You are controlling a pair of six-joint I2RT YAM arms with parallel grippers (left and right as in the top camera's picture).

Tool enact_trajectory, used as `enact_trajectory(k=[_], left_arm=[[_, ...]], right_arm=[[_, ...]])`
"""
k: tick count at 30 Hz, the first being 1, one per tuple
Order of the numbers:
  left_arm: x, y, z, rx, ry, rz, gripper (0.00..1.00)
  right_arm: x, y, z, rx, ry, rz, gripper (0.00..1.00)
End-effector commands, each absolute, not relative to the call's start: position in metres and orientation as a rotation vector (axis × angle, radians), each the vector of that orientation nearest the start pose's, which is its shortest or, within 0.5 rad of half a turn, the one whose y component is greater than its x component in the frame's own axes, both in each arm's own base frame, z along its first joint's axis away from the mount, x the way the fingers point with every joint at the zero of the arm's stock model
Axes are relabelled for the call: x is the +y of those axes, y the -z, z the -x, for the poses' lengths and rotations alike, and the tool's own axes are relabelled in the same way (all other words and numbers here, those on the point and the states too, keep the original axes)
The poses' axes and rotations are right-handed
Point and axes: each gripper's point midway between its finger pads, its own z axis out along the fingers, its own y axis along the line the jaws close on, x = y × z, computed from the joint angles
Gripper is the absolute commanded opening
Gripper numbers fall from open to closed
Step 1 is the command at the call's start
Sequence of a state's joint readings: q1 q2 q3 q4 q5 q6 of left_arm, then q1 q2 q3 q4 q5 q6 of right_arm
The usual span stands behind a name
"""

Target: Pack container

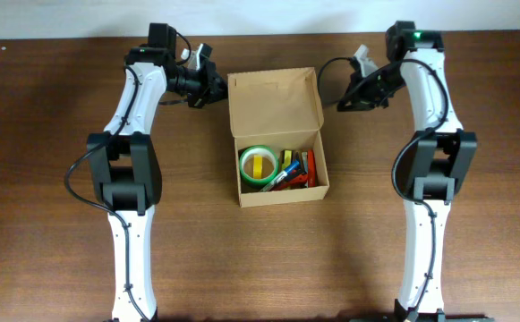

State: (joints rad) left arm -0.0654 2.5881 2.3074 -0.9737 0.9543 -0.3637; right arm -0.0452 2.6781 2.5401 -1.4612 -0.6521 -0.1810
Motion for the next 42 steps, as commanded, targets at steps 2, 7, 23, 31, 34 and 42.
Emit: enact_trajectory(k=[2, 7, 23, 31, 34, 42], left_arm=[[-0.177, -0.088, -0.540, 2.668, 1.478, 0.171, 0.02], [-0.178, -0.089, -0.539, 2.665, 1.486, 0.168, 0.02], [-0.195, -0.125, -0.537, 2.465, 1.751, -0.035, 0.02], [-0.207, -0.157, -0.531, 2.358, 1.724, -0.243, 0.02], [-0.212, -0.175, -0.528, 2.323, 1.706, -0.300, 0.02], [-0.229, -0.206, -0.507, 2.268, 1.717, -0.435, 0.02]], right_arm=[[0.124, -0.049, -0.498, 2.804, -1.297, 0.298, 0.04], [0.150, -0.067, -0.492, 2.651, -1.503, 0.405, 0.04], [0.165, -0.117, -0.495, 2.374, -1.727, 0.463, 0.04], [0.156, -0.152, -0.503, 2.416, -1.492, 0.559, 0.04], [0.154, -0.157, -0.501, 2.429, -1.463, 0.564, 0.04], [0.150, -0.169, -0.497, 2.458, -1.389, 0.585, 0.04]])
